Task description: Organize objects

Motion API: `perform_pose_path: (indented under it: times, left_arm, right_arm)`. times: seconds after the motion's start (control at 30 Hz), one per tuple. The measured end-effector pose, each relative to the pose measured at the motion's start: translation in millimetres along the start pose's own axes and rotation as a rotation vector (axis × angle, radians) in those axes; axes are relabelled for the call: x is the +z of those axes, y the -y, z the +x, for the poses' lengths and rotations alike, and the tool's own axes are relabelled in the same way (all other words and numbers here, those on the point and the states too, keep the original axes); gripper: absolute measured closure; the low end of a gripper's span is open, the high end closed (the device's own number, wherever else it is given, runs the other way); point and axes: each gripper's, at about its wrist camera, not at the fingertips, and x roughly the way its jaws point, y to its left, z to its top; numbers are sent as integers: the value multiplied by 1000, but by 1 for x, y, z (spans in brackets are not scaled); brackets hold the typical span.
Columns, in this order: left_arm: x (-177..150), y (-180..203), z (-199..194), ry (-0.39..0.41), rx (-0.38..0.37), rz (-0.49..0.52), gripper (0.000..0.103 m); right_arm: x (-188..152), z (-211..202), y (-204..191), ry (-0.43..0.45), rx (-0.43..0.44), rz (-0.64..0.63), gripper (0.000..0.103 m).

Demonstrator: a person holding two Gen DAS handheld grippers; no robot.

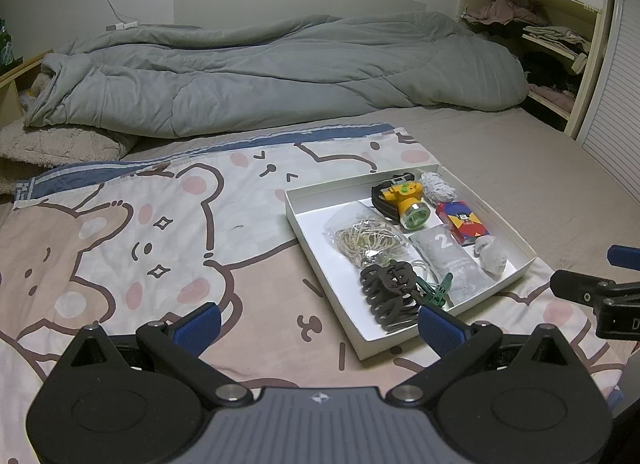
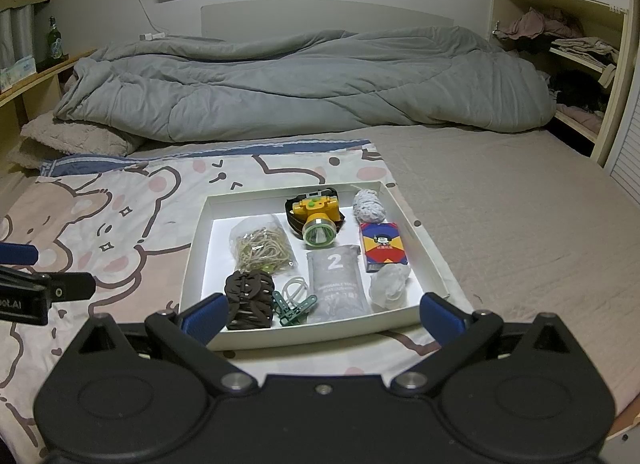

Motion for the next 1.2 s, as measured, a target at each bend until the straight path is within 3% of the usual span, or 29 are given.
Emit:
perform_pose_path:
  times: [1.2]
  left_arm:
    - [-1, -2, 0, -3, 1, -3, 0]
  right_arm:
    - [1, -2, 1, 3, 0, 3, 0]
